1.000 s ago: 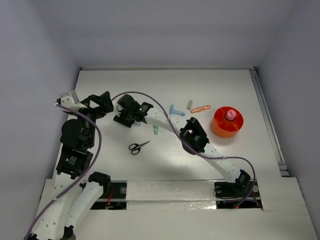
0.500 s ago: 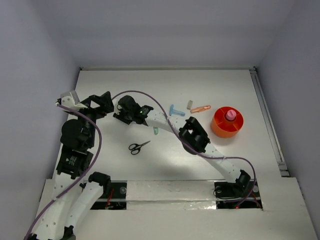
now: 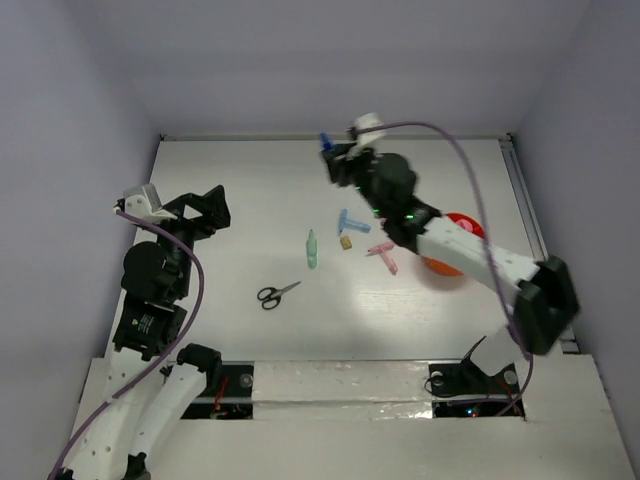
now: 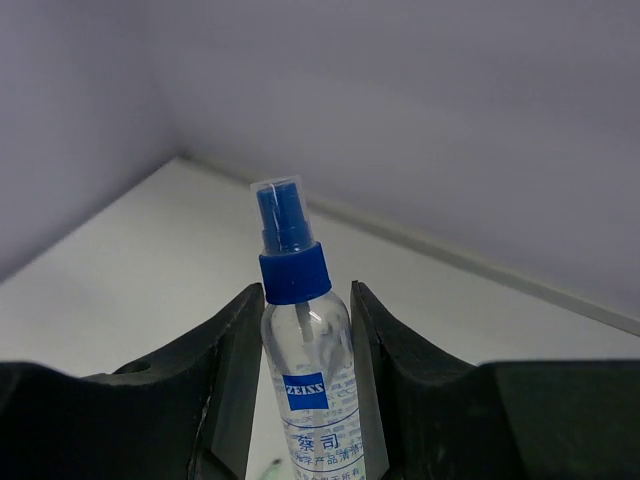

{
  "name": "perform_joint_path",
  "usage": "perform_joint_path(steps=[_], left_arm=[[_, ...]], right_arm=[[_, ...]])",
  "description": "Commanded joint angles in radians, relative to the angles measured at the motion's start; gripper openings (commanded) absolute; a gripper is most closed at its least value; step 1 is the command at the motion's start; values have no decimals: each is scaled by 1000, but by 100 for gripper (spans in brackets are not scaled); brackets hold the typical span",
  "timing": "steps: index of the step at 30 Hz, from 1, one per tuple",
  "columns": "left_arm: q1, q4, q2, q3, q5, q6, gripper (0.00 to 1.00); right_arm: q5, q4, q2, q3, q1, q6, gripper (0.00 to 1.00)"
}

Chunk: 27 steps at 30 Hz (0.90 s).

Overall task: Sort the stationery into containers
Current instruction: Pick up the stationery from the center of the board, then place the stationery in the storage box.

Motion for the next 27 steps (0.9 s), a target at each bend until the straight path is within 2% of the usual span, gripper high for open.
perform_joint_path(steps=[1, 2, 4, 6, 9, 19, 27], left_arm=[[-19, 46, -9, -5, 23, -5, 89], [-19, 46, -7, -6, 24, -5, 89], [-28, 46, -4, -6, 29, -5, 89], [-28, 46, -3, -6, 30, -6, 89], [-37, 49, 3, -8, 44, -8, 89], [-65, 45, 11, -9, 47, -3, 89], [-65, 45, 14, -11, 47, 0, 89]], right_arm=[[146, 184, -239, -263, -134, 139, 0], [172, 161, -349, -308, -196, 156, 0], [212, 145, -443, -436, -251, 164, 0], [269, 114, -547, -492, -314, 170, 0], [289, 82, -620, -581, -377, 190, 0], [315, 48, -617, -707, -432, 270, 0], [306, 143, -549, -778, -486, 279, 0]])
